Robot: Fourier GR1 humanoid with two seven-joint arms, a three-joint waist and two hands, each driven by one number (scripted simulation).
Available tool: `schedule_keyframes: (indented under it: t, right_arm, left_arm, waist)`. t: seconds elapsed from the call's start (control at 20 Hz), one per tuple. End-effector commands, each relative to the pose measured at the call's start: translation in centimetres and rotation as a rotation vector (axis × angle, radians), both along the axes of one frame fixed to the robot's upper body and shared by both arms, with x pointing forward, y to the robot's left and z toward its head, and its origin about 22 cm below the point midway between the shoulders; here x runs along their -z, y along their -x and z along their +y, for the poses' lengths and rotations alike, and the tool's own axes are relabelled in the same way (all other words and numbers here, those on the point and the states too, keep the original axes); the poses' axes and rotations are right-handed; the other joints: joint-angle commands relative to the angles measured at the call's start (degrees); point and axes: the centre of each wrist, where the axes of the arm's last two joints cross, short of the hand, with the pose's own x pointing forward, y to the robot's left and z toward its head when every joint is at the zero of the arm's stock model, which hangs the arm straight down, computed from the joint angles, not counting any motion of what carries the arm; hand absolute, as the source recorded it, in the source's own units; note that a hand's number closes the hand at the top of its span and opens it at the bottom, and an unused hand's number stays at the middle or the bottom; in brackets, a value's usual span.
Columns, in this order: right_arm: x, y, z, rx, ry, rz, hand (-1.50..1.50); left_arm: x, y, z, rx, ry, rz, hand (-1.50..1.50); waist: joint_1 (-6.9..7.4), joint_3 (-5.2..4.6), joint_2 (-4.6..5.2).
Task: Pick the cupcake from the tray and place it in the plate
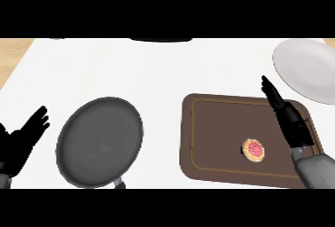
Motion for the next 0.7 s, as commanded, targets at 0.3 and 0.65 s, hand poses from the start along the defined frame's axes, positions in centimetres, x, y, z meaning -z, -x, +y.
schedule_keyframes:
  t: [0.3, 0.65]
  right_arm:
    - [-11.1, -0.2, -11.3, 0.205, 0.499, -0.141, 1.5]
    - [-7.4, 4.6, -10.4, 0.522, -0.098, -0.422, -1.5]
  left_arm:
    - [2.8, 0.6, -6.2, -0.005, 0.18, -0.004, 0.0]
    - [4.5, 0.8, -10.0, 0.019, 0.249, -0.002, 0.0]
  waist:
    - [-6.16, -2.15, -0.59]
    - [-4.63, -0.47, -0.9]
